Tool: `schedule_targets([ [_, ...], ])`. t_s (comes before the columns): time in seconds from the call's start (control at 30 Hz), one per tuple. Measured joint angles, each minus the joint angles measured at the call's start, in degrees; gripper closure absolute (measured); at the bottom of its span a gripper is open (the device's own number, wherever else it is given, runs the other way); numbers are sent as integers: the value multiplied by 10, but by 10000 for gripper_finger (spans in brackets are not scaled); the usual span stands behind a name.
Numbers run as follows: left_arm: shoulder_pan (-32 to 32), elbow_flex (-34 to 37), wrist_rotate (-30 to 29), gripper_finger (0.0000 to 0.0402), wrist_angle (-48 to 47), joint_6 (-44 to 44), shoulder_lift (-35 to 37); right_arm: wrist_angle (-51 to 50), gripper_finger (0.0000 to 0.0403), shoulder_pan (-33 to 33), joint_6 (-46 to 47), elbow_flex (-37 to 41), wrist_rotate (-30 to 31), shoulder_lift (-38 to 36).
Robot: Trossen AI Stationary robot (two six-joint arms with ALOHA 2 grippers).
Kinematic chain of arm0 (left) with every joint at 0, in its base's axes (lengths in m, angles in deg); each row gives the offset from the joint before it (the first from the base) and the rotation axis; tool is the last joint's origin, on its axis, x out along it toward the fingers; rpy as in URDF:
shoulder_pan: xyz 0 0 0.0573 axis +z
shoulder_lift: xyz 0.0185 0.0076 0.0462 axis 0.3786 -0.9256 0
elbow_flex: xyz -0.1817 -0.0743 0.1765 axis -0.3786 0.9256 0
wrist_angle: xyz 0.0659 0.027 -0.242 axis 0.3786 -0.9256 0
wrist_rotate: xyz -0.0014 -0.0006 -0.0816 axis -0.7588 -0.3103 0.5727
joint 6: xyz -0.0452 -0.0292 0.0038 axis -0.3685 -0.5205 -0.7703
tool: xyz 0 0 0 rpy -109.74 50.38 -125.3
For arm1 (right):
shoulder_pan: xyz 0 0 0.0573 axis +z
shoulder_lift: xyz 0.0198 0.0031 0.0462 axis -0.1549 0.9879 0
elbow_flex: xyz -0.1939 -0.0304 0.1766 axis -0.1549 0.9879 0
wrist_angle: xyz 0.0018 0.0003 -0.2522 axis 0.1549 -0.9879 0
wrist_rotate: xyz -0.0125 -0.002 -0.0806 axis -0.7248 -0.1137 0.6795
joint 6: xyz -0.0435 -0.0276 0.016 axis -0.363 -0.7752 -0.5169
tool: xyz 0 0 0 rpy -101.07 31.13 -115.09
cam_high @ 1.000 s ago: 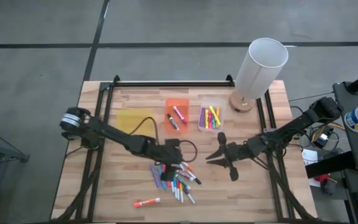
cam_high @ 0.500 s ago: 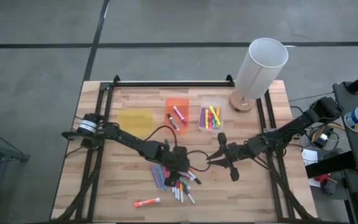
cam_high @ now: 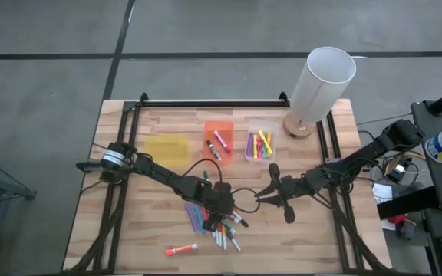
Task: Pick & Place Markers
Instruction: Put the dark red marker into the orange bin
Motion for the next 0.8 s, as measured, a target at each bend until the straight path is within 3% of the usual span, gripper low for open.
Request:
schedule_targets([
  [0.47,0,1,-1,258,0,27,0,1,344,0,0,0,0,0],
  [0.8,1,2,1,262,11,29,-19,2,344,0,2,0,0,1],
])
